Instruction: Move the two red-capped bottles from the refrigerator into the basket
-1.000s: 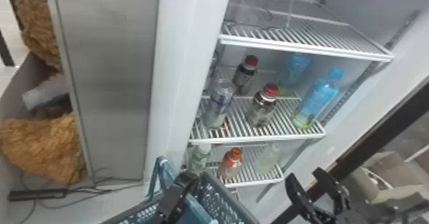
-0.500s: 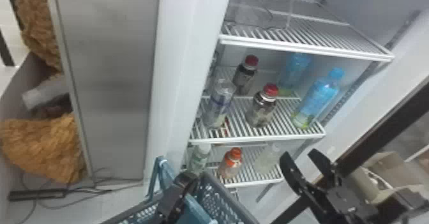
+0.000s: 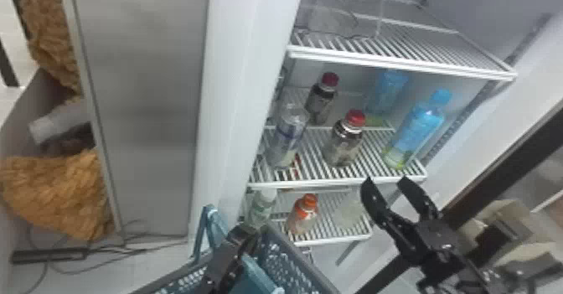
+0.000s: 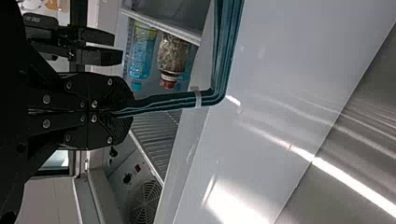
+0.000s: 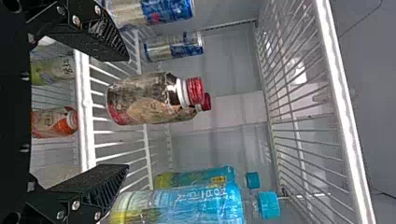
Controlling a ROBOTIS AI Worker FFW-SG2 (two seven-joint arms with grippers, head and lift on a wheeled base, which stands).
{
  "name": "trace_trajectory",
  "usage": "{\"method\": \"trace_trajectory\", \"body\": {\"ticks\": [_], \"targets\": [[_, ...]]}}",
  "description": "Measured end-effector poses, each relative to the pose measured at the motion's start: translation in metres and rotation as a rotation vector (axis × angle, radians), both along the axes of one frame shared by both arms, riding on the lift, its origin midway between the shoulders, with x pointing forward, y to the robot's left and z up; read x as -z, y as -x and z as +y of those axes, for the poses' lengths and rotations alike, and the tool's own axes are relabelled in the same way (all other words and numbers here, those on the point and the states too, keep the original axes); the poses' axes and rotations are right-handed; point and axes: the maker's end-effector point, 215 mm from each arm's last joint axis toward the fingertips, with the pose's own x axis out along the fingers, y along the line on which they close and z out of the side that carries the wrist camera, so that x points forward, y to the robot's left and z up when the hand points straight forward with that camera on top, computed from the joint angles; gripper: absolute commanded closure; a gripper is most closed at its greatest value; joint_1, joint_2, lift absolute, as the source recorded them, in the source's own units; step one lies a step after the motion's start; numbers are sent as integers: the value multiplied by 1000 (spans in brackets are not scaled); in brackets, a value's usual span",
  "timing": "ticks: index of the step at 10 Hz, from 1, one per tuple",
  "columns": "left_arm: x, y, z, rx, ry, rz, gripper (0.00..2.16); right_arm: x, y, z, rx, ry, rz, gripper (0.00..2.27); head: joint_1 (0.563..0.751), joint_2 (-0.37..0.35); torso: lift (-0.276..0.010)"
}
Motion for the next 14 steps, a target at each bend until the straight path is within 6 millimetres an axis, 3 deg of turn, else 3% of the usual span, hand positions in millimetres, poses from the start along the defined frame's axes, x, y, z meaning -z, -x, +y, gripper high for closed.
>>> {"method": "trace_trajectory", "body": {"ticks": [3,14], "targets": [[0,0,0,2,1,0,1204,0,-20,-2,7,-10,-2,206,695,-350,0],[-2,1,-2,11,1,-5,1204,5,-105,22,-54,-52,-19,205,695,-350,0]]}}
